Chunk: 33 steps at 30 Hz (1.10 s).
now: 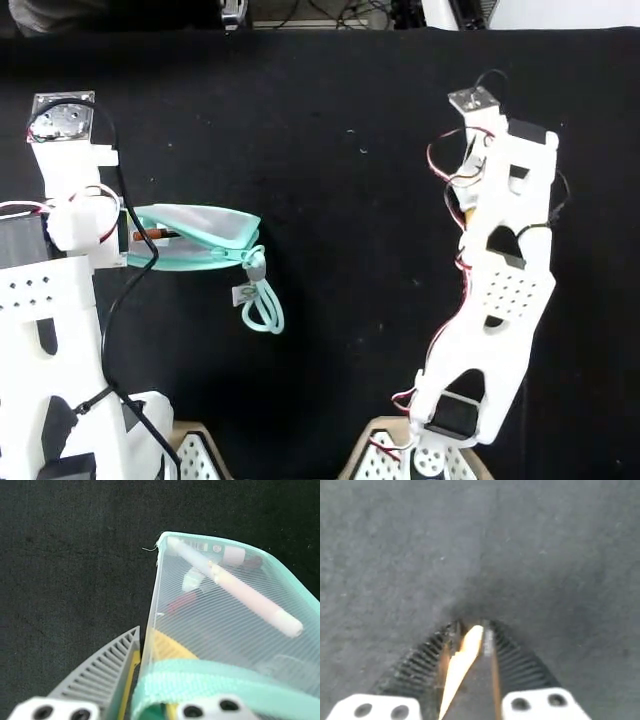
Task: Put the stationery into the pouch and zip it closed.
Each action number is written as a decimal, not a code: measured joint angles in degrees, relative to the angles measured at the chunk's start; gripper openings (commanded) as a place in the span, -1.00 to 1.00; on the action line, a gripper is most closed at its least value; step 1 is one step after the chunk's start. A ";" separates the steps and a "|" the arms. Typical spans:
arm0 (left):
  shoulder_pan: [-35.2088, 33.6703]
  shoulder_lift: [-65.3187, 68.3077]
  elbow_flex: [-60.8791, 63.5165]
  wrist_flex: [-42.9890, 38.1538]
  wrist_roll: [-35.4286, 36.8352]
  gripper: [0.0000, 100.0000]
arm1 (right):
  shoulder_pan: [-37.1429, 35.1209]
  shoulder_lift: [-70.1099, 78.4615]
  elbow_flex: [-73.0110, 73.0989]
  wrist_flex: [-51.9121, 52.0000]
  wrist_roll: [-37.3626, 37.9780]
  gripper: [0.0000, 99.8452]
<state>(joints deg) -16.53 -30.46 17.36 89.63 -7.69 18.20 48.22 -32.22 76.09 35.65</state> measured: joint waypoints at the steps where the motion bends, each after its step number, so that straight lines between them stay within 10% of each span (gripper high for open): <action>1: 0.00 0.00 0.00 0.00 0.00 -0.94 | 0.00 0.00 0.00 0.79 0.00 -0.98; 21: 0.00 0.00 0.00 0.00 0.00 -0.94 | -0.79 -34.02 17.67 6.59 0.00 -0.98; 33: 0.00 0.00 0.00 0.00 0.00 -0.94 | -16.62 -80.18 57.32 -6.68 0.00 -0.98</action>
<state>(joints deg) -16.53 -30.46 17.36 89.63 -7.69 1.58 -31.96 25.10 69.41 35.65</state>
